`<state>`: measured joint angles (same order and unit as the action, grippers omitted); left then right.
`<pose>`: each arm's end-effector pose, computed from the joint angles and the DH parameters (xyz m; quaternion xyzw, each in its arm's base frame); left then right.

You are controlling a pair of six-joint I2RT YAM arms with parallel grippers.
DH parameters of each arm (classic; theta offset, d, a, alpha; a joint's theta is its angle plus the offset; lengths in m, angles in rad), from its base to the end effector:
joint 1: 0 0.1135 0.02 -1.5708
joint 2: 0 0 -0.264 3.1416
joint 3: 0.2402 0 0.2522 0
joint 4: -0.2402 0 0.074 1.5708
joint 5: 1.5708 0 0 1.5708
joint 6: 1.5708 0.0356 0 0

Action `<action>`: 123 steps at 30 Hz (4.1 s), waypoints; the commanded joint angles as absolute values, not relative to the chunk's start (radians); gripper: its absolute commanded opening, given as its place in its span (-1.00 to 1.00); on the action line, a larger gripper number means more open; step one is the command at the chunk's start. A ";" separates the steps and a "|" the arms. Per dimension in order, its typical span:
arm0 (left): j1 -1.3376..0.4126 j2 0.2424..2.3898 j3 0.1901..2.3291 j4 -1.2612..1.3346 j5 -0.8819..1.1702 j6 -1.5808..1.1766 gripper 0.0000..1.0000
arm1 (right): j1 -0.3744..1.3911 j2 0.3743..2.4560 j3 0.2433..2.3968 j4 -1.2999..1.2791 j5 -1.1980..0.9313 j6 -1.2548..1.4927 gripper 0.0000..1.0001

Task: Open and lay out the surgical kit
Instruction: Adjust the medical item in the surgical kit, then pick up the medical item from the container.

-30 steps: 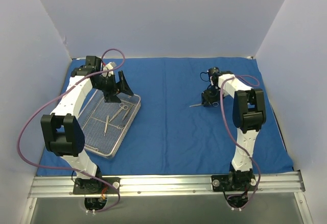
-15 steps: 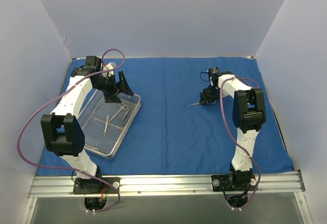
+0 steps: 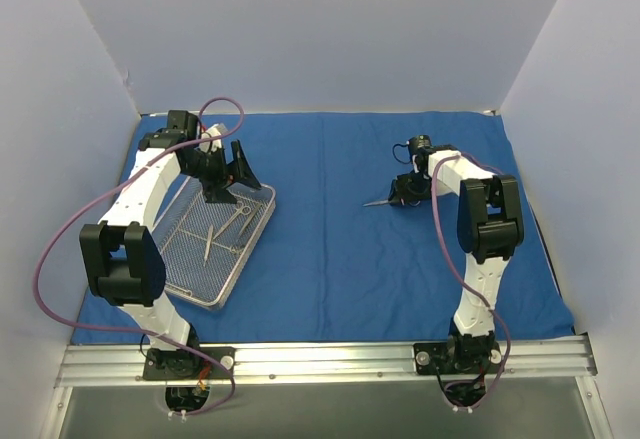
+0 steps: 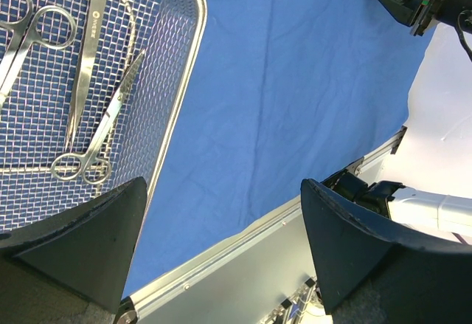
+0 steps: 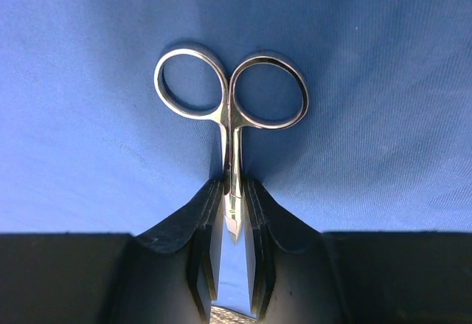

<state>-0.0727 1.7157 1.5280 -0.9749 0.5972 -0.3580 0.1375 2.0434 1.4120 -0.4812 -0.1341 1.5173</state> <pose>0.3487 -0.0455 0.2930 -0.0740 0.9349 -0.3228 0.1277 0.4170 0.0625 0.1544 0.6067 0.7591 0.2110 0.1053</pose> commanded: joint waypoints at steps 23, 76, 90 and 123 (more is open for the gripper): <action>-0.041 1.707 1.497 -1.015 0.551 -0.367 0.88 | 0.121 2.013 1.450 -0.520 -0.121 1.577 -0.03; -0.195 1.980 1.557 -0.967 -0.026 0.244 0.06 | 0.172 1.325 1.140 -0.342 -0.509 0.460 0.28; -0.186 2.101 1.536 -0.908 -0.066 0.281 -0.03 | 0.204 1.279 1.147 -0.385 -0.440 0.428 0.28; -0.135 1.930 1.540 -1.066 -0.138 -0.060 -0.95 | 0.215 1.368 1.215 -0.354 -0.428 0.480 0.26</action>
